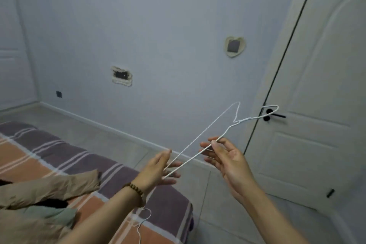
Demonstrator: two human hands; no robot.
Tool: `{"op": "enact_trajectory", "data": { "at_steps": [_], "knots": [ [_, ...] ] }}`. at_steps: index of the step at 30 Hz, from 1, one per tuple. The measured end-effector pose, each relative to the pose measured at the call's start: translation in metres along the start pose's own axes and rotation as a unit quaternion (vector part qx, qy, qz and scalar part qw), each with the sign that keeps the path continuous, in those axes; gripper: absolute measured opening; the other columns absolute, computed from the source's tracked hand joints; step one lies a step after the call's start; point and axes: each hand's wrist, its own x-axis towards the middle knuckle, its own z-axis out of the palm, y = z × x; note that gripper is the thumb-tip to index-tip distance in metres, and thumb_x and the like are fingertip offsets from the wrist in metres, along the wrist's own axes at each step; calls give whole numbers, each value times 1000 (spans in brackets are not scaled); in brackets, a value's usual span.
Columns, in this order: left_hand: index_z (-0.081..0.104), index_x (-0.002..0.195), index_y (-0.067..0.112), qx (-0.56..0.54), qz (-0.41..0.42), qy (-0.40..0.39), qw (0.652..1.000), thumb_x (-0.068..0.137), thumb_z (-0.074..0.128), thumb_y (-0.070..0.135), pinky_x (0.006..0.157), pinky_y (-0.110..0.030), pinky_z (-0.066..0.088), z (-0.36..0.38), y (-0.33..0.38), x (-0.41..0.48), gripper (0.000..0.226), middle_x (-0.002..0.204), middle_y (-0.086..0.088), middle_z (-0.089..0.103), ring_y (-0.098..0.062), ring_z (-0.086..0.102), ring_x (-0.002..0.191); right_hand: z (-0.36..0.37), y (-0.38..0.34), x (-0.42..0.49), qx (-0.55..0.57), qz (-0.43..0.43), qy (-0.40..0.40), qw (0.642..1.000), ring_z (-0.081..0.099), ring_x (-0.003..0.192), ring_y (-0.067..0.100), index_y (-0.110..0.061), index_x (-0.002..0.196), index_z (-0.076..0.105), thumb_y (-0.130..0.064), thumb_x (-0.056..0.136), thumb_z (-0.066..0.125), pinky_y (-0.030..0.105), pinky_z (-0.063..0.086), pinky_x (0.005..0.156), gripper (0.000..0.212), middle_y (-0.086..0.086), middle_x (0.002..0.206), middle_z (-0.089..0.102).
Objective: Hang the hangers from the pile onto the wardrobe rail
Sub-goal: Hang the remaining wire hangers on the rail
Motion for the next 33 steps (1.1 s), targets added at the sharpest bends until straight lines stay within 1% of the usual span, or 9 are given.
{"op": "enact_trajectory", "data": {
  "at_steps": [3,5,7,12,16,19,22,29,33],
  "knots": [
    [53,118,18,20,-31,-107,994,91,35,53,66,-29,58,49,58,-24,48,109,-11,68,-20,66,77,-18,-71,-24,-10,-67,69,995,72,77,13,-11,91,60,-11,92,51,18,55,64,9,4,82,75],
    [60,115,17,45,-33,-182,982,78,36,64,73,-31,57,82,90,-43,64,110,-11,69,-22,68,85,-33,-118,-42,-20,-116,115,986,71,75,12,-12,88,60,-11,92,51,18,54,63,10,4,82,75],
    [62,114,19,70,-16,-255,964,73,36,67,79,-32,57,119,116,-63,69,109,-9,71,-23,69,93,-50,-164,-65,-37,-162,151,974,71,75,13,-12,87,61,-11,91,53,18,54,64,9,6,83,75],
    [63,115,24,127,118,-377,910,83,34,57,88,-30,54,219,164,-121,54,104,0,73,-14,68,99,-98,-262,-140,-121,-242,229,935,71,72,15,-11,84,59,-12,91,55,18,55,65,8,6,81,76],
    [64,112,17,105,200,-435,872,92,39,38,82,-31,56,301,187,-169,38,100,-5,74,-19,70,92,-140,-328,-212,-180,-290,297,892,71,70,14,-9,84,59,-13,90,56,18,55,65,8,6,80,75],
    [62,111,13,114,209,-499,833,96,38,30,69,-27,57,362,195,-204,33,95,-6,74,-17,70,78,-173,-368,-269,-215,-311,332,864,71,70,13,-12,83,60,-14,90,57,17,55,65,9,5,79,76],
    [63,109,15,122,215,-557,793,95,41,31,66,-25,56,422,196,-238,31,96,-4,74,-15,70,74,-209,-403,-322,-234,-321,358,845,71,68,11,-15,81,59,-14,90,56,16,54,63,10,3,78,76],
    [60,117,27,148,196,-672,699,93,43,35,79,-33,56,550,188,-311,31,106,0,72,-18,69,88,-292,-471,-421,-256,-320,411,814,68,64,6,-15,91,63,-11,92,54,13,53,60,10,-2,71,74],
    [58,120,28,137,184,-707,669,96,40,32,73,-32,59,610,185,-344,30,108,-2,71,-20,69,91,-335,-496,-462,-273,-335,439,788,65,55,4,-13,95,63,-11,93,51,11,49,53,13,-4,66,72]
  ]
}}
